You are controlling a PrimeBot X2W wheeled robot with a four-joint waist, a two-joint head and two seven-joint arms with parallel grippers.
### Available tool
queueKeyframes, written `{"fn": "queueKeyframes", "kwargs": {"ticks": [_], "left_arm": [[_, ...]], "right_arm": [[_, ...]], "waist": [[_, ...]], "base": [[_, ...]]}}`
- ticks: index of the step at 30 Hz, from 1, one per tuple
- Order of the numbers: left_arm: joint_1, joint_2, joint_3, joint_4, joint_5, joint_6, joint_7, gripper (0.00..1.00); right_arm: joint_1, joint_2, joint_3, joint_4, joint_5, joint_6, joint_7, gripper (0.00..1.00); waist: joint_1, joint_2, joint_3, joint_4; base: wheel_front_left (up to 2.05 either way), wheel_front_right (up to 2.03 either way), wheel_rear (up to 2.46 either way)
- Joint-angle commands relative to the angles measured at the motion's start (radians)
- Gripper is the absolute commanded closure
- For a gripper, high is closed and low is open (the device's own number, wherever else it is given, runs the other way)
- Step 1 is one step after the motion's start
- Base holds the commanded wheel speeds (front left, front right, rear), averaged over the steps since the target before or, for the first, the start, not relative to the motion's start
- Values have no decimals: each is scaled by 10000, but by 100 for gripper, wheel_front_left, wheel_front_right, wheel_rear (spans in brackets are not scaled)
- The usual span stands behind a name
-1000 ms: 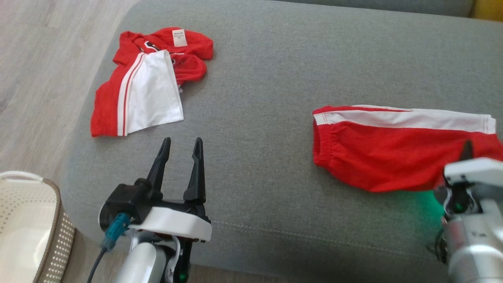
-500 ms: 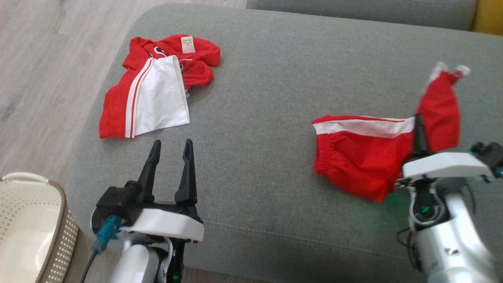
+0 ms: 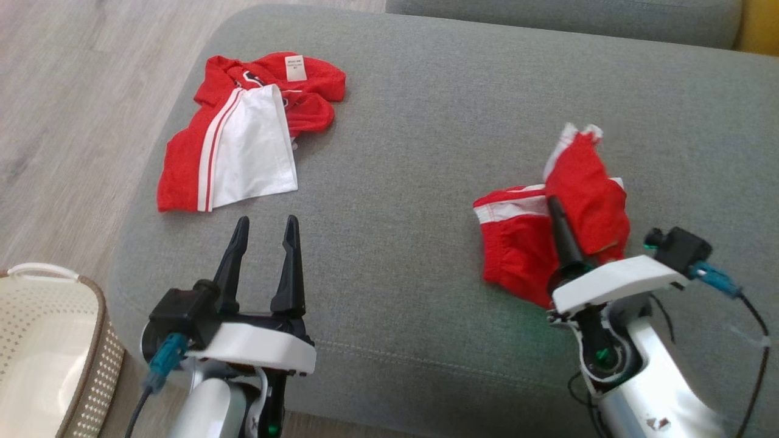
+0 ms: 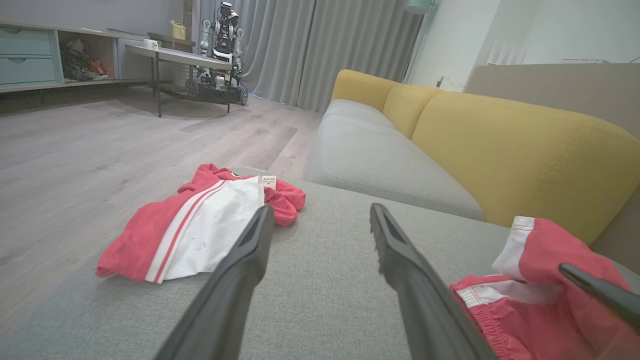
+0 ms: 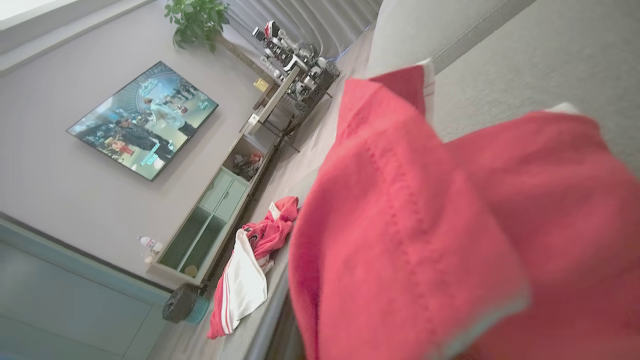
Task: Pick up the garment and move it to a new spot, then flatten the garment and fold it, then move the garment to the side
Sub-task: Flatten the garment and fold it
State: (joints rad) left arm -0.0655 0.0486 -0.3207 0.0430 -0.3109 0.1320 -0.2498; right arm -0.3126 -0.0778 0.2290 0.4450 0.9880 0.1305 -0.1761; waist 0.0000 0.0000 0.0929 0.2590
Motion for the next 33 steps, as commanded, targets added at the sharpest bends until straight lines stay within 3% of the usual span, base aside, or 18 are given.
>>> {"fn": "queueKeyframes", "kwargs": {"ticks": [1,18,19,20,21,22,33], "left_arm": [[-257,16,284,-292,-55,20,-120,0],[-297,16,224,-297,-134,78,-120,0],[-294,16,218,-284,-140,78,-120,0],[-294,16,216,-273,-144,80,-120,0],[-297,16,219,-264,-147,81,-120,0],[-301,16,227,-257,-150,82,-120,0],[-280,16,287,-238,-105,61,-120,0]], "right_arm": [[-129,-97,455,-401,61,2,-19,100],[-695,-716,2004,1178,-1463,2,-601,100],[-723,-749,2113,1211,-1582,2,-632,93],[-752,-782,2213,1232,-1719,2,-666,62],[-780,-812,2317,1234,-1865,2,-701,13],[-800,-842,2407,1245,-2013,2,-731,0],[-959,-992,3512,1416,-4364,2,-850,0]], "waist": [[0,0,12,25],[0,0,203,180],[0,0,204,187],[0,0,202,193],[0,0,197,198],[0,0,189,200],[0,0,104,168]], "base": [[0,0,0],[0,0,0],[0,0,0],[0,0,0],[0,0,0],[0,0,0],[0,0,0]]}}
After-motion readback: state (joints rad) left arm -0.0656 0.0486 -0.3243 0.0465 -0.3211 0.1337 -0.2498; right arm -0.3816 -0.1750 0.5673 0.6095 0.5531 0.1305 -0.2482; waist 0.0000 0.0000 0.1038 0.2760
